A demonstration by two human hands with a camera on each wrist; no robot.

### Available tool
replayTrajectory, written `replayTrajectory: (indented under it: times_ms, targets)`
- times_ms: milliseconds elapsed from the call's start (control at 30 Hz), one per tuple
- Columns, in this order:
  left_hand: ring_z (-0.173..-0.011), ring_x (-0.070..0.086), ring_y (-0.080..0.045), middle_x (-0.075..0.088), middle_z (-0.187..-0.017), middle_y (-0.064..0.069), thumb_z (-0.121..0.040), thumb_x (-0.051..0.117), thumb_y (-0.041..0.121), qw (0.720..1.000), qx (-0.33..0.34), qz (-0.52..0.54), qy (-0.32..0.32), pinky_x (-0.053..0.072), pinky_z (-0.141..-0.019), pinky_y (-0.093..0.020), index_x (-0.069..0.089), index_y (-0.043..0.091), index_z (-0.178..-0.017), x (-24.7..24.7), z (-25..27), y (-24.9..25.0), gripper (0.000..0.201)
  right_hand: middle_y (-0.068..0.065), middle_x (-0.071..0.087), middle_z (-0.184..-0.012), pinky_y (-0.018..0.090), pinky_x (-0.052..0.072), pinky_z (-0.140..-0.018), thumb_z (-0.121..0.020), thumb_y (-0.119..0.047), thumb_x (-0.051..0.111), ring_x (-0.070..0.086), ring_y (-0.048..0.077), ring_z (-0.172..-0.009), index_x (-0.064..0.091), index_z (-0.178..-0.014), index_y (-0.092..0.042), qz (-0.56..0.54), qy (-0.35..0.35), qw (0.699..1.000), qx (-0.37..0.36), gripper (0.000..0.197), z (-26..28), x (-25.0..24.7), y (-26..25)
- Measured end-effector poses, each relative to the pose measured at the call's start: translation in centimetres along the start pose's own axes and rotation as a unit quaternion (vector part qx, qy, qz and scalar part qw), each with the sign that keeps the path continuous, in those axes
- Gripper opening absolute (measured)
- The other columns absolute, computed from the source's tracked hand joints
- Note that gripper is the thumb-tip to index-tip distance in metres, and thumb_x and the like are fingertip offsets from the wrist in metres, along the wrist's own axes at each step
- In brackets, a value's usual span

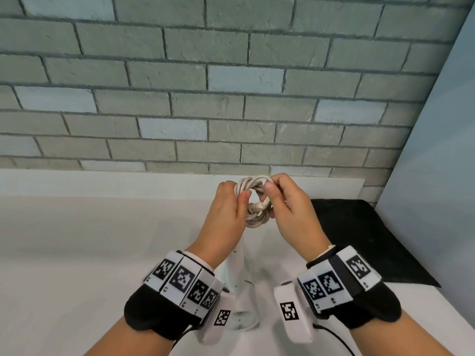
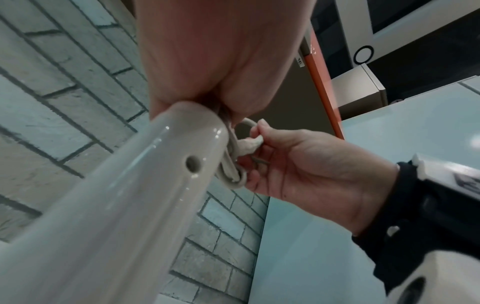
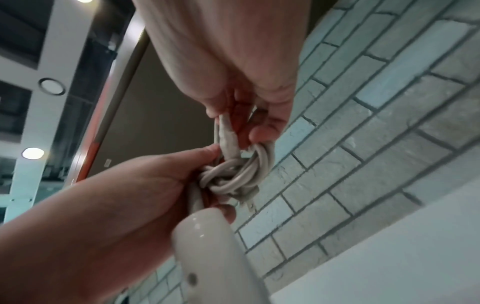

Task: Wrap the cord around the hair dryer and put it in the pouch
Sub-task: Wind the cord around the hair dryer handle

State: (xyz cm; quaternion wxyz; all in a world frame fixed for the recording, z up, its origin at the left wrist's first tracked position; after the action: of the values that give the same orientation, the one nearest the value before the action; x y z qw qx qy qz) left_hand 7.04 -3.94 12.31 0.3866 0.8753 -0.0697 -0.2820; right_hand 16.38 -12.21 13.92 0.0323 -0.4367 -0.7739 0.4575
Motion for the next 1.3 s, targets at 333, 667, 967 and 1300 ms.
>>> replayTrajectory:
  times_ms: [333,667,967,1300]
  targets:
    - [-0.071,0.055,-0.017,0.057,-0.082,-0.004,-0.095,0.042,0.022,0.999,-0.038,0.035,0.000,0.046,-0.063,-0.028,0.045,0.013,-0.091,-0.5,-0.3,-1.0,0.011,0.005,0.061,-0.090,0.033,0.051,-0.077,-0.086,-0.019,0.060,0.060,0.019,-0.086,0.062,-0.088,-0.013,-0.033,-0.082,0.996,-0.017,0.006,0.7,0.1,0.2]
    - [-0.065,0.045,-0.004,0.045,-0.073,0.007,-0.097,0.034,0.029,0.999,0.041,-0.019,-0.007,0.035,-0.056,-0.011,0.037,0.016,-0.085,0.1,-0.2,0.2,0.018,0.007,0.061,-0.085,0.027,0.052,-0.064,-0.093,-0.025,0.046,0.060,0.018,-0.071,0.056,-0.089,-0.006,0.030,0.050,0.997,-0.057,0.021,0.9,-0.2,-1.2]
    - [-0.061,0.046,-0.014,0.048,-0.065,0.002,-0.096,0.036,0.031,1.000,-0.009,0.009,0.007,0.035,-0.052,-0.017,0.042,0.015,-0.080,-1.2,-0.7,-1.3,0.023,-0.004,0.061,-0.077,0.022,0.046,-0.068,-0.091,-0.019,0.052,0.057,0.011,-0.074,0.064,-0.093,-0.008,0.034,0.011,0.999,-0.028,0.016,-0.2,-2.3,-0.2]
    - [-0.057,0.047,0.002,0.051,-0.071,0.000,-0.094,0.042,0.025,0.978,-0.040,0.163,-0.121,0.040,-0.057,-0.011,0.045,0.016,-0.077,-0.6,0.2,-0.6,0.020,0.010,0.061,-0.085,0.027,0.053,-0.073,-0.090,-0.003,0.051,0.063,0.018,-0.079,0.059,-0.090,-0.012,-0.034,0.035,0.998,0.029,0.012,0.0,-2.1,2.5]
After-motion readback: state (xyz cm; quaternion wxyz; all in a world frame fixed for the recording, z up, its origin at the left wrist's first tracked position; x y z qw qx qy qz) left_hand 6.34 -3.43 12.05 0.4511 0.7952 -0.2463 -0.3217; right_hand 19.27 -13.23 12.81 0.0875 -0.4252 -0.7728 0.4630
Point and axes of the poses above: each hand's wrist, its own z-axis away from the middle knuckle, its own x-axis out of the palm, y = z × x, the point moved 5 cm from there along -z, towards the middle knuckle
